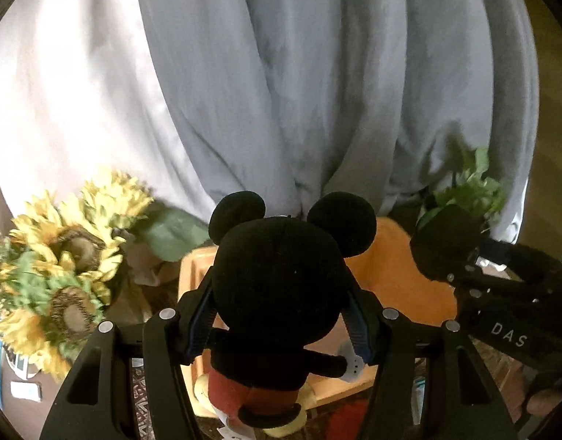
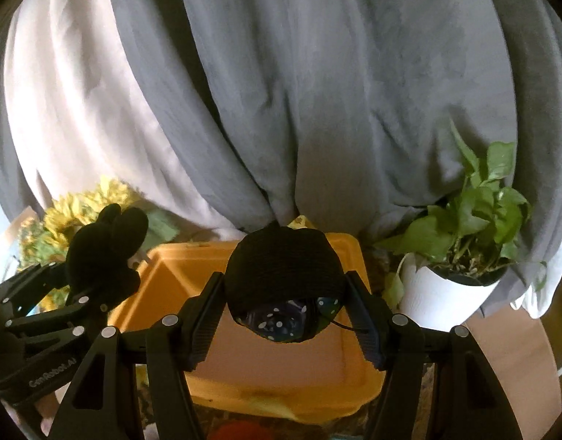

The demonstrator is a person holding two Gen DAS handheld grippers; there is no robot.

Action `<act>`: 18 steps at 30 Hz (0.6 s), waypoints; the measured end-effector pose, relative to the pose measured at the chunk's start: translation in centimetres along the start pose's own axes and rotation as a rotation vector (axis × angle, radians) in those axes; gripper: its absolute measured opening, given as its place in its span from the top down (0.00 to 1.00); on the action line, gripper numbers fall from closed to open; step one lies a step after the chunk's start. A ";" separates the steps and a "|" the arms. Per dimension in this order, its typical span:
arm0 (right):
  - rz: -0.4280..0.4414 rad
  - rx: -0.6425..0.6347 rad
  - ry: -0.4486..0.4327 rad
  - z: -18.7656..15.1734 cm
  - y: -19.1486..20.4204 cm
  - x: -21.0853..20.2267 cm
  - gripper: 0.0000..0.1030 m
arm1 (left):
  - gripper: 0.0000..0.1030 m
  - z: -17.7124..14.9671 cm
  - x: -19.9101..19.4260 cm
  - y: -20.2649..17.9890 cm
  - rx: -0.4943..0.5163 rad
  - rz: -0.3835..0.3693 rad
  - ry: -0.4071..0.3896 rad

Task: Organize soft objects
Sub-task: 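Carry both toys over the orange crate and open both tools to drop them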

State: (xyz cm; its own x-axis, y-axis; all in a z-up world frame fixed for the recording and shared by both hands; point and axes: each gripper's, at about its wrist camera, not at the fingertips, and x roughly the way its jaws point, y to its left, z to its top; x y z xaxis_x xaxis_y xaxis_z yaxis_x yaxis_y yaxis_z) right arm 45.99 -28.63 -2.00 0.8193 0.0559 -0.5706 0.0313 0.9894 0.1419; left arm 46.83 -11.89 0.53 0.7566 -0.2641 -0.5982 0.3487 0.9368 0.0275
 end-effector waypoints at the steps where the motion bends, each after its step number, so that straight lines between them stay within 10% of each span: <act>1: 0.000 -0.004 0.010 0.1 -0.1 0.6 0.37 | 0.40 0.0 0.7 0.1 0.003 -0.002 0.014; 18: -0.022 -0.032 0.196 -0.8 -0.4 8.2 0.37 | 0.40 0.0 10.6 0.9 0.022 -0.054 0.251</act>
State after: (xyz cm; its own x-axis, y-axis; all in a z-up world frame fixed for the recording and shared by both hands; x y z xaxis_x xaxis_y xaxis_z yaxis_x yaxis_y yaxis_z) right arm 52.27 -28.48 -7.40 0.6914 0.0566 -0.7202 0.0271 0.9942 0.1041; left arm 55.20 -13.88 -5.81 0.5767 -0.2455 -0.7792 0.3984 0.9172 0.0060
